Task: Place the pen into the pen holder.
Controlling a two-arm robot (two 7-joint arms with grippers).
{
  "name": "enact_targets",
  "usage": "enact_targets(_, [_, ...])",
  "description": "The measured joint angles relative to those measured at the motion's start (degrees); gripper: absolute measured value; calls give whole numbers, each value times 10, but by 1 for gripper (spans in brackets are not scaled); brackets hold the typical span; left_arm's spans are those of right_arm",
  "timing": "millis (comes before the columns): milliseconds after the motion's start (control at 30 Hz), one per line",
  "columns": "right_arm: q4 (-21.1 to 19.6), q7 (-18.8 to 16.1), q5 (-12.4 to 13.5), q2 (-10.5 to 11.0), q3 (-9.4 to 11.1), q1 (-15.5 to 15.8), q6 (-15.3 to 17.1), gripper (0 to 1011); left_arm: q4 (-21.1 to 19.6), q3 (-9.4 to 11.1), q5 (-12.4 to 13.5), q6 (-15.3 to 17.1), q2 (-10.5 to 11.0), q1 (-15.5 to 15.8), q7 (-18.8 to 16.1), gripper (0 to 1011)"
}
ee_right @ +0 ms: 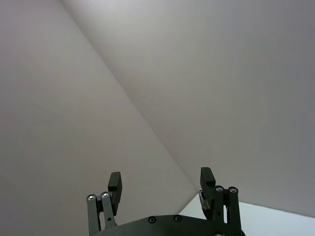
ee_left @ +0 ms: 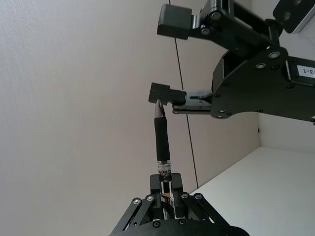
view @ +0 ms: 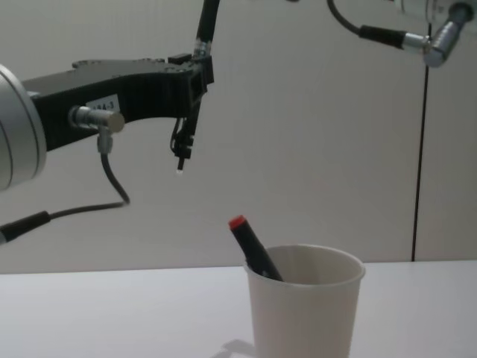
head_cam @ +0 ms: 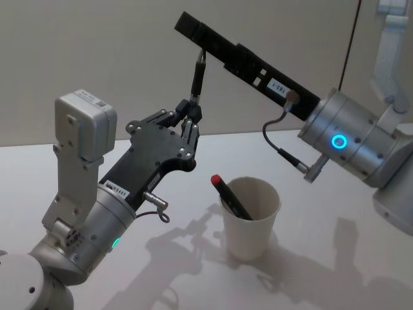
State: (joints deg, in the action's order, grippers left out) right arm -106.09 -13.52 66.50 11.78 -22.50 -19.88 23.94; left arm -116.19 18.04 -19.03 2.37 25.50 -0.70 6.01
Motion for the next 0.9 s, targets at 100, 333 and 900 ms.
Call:
enact_targets(100, [-1, -20, -30, 3, -4, -2, -13, 1002, 0, 0, 0, 0, 0, 0, 0, 135])
enact_targets(333, [-1, -56, -90, 10, -14, -6, -41, 1002, 0, 0, 0, 0, 0, 0, 0, 135])
enact_targets(900, [1, -101, -249, 25, -31, -11, -136, 1002, 0, 0, 0, 0, 0, 0, 0, 135])
